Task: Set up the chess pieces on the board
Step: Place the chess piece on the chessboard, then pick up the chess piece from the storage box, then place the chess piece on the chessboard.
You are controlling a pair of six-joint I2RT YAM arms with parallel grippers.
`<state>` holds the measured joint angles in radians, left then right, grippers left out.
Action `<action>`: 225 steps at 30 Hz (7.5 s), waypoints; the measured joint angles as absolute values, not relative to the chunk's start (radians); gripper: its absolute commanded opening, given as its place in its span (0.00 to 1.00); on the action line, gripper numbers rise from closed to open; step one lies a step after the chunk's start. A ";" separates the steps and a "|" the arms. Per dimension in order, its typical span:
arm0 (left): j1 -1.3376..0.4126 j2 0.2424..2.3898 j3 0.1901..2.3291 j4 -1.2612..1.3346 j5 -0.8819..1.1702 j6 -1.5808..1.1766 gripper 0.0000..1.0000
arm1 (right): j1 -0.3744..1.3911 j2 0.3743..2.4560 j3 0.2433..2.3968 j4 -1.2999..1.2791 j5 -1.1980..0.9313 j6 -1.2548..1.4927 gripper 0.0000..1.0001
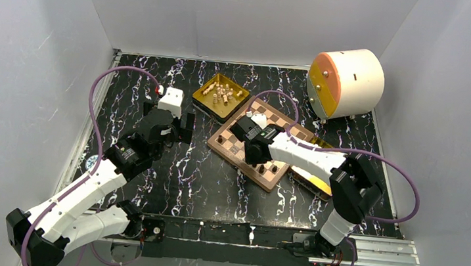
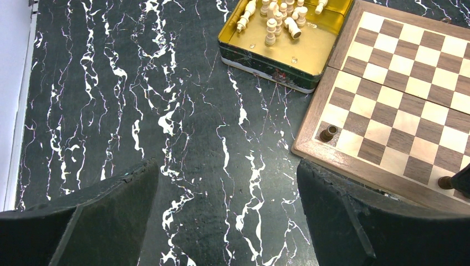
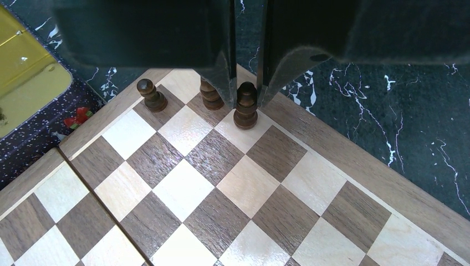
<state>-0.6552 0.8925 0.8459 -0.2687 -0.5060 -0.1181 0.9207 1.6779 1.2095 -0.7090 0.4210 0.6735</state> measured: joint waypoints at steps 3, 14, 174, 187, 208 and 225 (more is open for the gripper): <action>-0.655 0.892 0.846 -0.269 -0.506 -0.118 0.92 | 0.921 1.678 1.209 -0.708 0.420 0.674 0.20; -0.655 0.892 0.846 -0.269 -0.506 -0.115 0.92 | 0.921 1.678 1.209 -0.706 0.417 0.674 0.22; -0.657 1.060 0.863 -0.367 -0.315 -0.145 0.91 | 0.450 1.344 1.111 -0.566 0.252 0.543 0.17; -0.657 1.047 0.859 -0.367 -0.359 -0.144 0.91 | 0.743 1.526 1.192 -0.521 0.261 0.587 0.18; -0.657 0.993 0.857 -0.367 -0.409 -0.142 0.92 | 0.853 1.737 1.318 -0.469 0.286 0.598 0.18; -0.657 0.993 0.857 -0.366 -0.411 -0.142 0.92 | 0.887 1.791 1.332 -0.452 0.293 0.598 0.23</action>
